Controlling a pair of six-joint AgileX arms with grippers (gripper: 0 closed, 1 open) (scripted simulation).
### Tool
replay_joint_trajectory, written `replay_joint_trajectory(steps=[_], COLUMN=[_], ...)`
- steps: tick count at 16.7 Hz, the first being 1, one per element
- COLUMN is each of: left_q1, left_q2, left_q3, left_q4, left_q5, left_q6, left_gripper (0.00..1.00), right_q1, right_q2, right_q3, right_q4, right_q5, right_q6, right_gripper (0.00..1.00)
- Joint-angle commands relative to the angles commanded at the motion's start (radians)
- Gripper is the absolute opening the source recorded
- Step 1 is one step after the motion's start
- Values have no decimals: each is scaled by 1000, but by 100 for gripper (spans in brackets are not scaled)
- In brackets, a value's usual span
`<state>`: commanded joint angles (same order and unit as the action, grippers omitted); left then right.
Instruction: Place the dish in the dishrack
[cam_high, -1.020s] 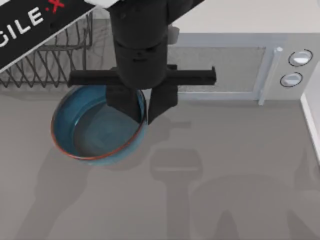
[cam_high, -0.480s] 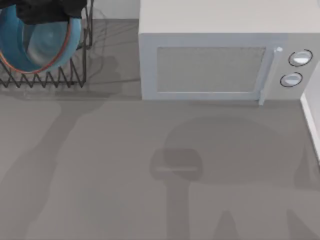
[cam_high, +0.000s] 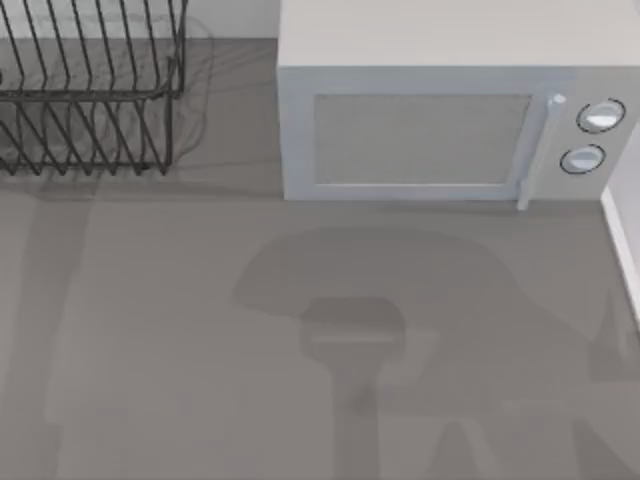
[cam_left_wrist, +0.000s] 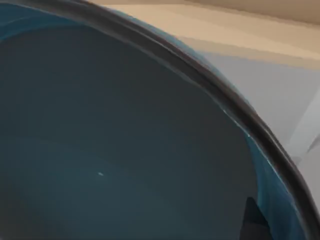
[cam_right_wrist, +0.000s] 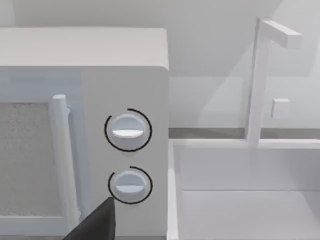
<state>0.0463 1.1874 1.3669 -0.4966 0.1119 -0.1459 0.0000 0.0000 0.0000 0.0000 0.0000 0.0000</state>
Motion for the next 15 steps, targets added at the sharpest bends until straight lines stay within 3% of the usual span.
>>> replay_joint_trajectory(steps=[5, 15], left_q1=[120, 128], left_q2=[-251, -259], left_q3=[-216, -251], left_q4=[244, 304], left_q5=[78, 89], left_q6=[140, 158], left_gripper=[0, 0], right_q1=[0, 0], right_q2=[0, 0], right_q3=[0, 0], right_q4=[0, 0], right_q5=[0, 0], right_q6=[0, 0], right_gripper=[100, 100])
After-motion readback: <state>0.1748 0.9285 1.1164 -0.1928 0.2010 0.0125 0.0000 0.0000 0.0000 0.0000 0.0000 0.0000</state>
